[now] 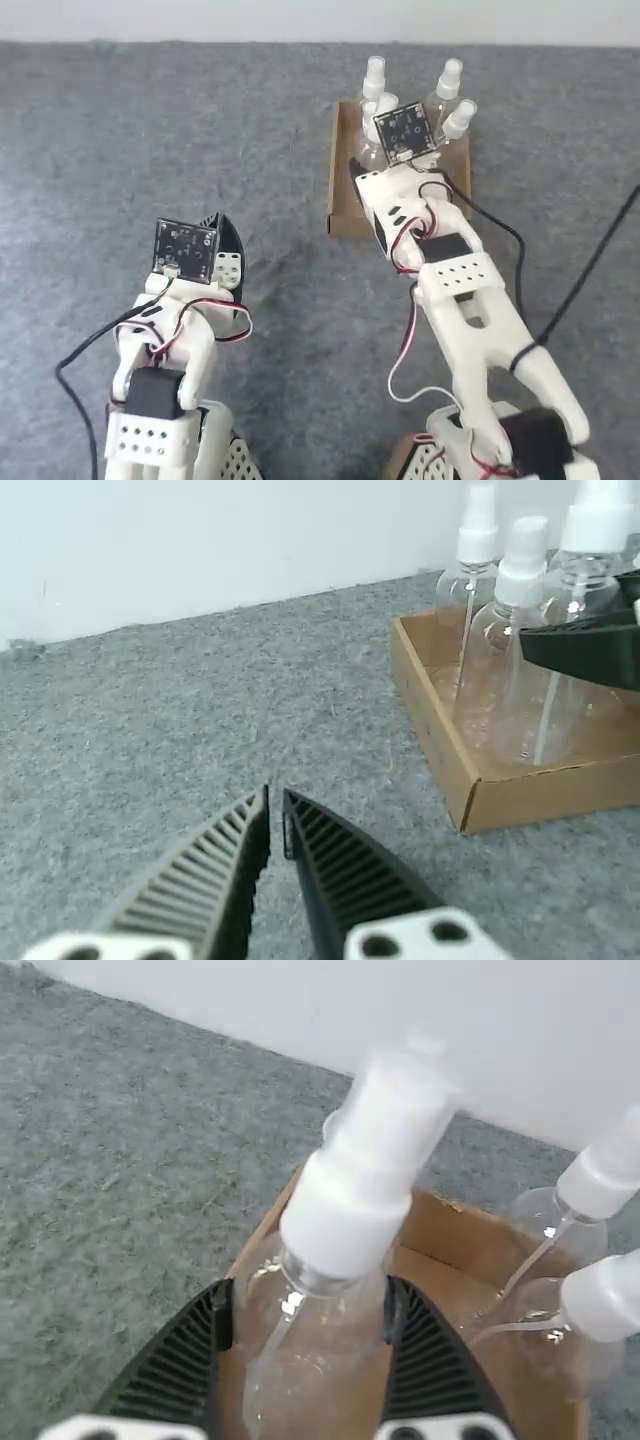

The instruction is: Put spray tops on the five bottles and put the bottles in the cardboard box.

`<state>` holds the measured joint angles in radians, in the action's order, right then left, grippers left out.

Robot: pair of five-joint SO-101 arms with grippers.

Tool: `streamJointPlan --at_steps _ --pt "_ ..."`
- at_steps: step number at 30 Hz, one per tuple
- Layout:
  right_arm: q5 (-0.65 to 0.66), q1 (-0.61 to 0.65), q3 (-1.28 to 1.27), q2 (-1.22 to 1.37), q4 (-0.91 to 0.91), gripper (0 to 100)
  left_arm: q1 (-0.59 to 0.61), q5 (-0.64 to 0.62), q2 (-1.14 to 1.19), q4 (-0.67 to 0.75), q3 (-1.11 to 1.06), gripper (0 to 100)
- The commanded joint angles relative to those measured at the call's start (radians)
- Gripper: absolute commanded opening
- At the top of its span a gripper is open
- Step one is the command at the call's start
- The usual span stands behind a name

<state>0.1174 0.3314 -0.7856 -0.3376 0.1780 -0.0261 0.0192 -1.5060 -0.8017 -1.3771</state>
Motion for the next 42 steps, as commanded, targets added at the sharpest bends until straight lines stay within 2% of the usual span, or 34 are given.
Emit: streamJointPlan --at_steps 1,13,20,25,42 --pt "0.017 -0.005 -0.028 0.028 -0.128 0.6 0.002 0.003 -0.02 0.028 0.001 1" --pt "0.017 -0.008 -0.052 0.176 -0.259 0.6 0.002 0.003 -0.02 0.028 0.001 1" --pt "0.017 -0.016 -0.069 0.193 -0.266 0.6 0.002 0.003 -0.02 0.028 0.001 1" --pt "0.025 -0.036 -0.144 0.188 -0.377 0.6 0.002 0.003 -0.02 0.028 0.001 1" --pt "0.026 -0.028 -0.183 0.189 -0.384 1.1 0.002 0.003 -0.02 0.028 -0.001 1"
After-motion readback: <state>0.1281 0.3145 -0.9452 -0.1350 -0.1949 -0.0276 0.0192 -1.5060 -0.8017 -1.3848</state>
